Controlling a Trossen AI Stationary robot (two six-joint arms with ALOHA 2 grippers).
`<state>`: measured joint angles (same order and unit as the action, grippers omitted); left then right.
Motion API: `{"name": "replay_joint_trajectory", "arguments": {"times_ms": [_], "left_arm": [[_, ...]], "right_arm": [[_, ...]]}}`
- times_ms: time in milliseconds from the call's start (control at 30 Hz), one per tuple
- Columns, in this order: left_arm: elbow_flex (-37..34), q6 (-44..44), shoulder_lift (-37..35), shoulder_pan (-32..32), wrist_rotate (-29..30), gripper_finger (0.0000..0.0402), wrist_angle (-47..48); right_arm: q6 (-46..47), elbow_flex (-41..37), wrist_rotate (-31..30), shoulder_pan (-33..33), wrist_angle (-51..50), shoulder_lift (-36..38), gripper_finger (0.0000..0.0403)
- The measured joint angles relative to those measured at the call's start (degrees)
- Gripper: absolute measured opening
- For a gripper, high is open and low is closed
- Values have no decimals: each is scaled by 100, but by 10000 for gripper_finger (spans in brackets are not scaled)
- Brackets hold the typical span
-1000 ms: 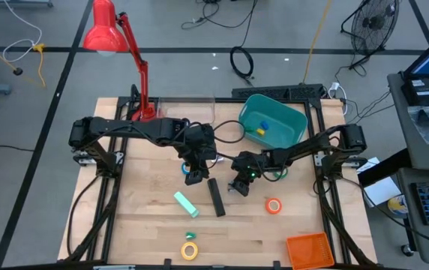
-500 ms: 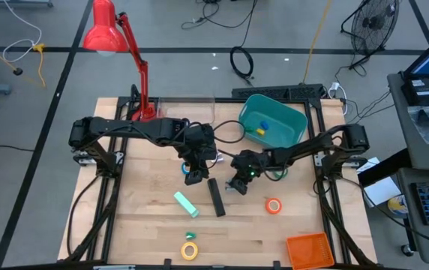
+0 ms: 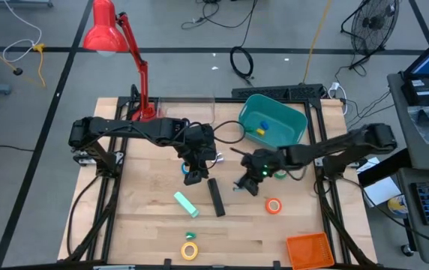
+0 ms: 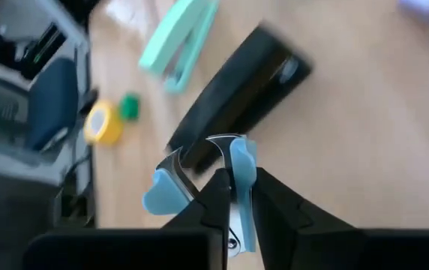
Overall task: Pick and place Stapler, Stapler remover, tape
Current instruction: Put the light blue stapler remover into the orange bin
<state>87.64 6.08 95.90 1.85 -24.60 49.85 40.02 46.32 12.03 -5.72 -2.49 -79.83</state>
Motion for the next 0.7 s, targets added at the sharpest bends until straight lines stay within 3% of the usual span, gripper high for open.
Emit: {"name": "replay_joint_trajectory", "arguments": {"times_ms": [200,367,533,700], "left_arm": [[0,-97,0,0,0,76,15],[0,-192,0,0,0,76,13],[0,-242,0,0,0,76,13],[0,-256,0,0,1,76,13]], "right_arm": [[1084,0,-55,-1036,-1446,1090,31],[2578,0,-506,-2335,-1941,1718,30],[4136,0,-1038,-3748,-1882,1735,30],[5459,0,-1100,-4915,-1896,1446,30]]}}
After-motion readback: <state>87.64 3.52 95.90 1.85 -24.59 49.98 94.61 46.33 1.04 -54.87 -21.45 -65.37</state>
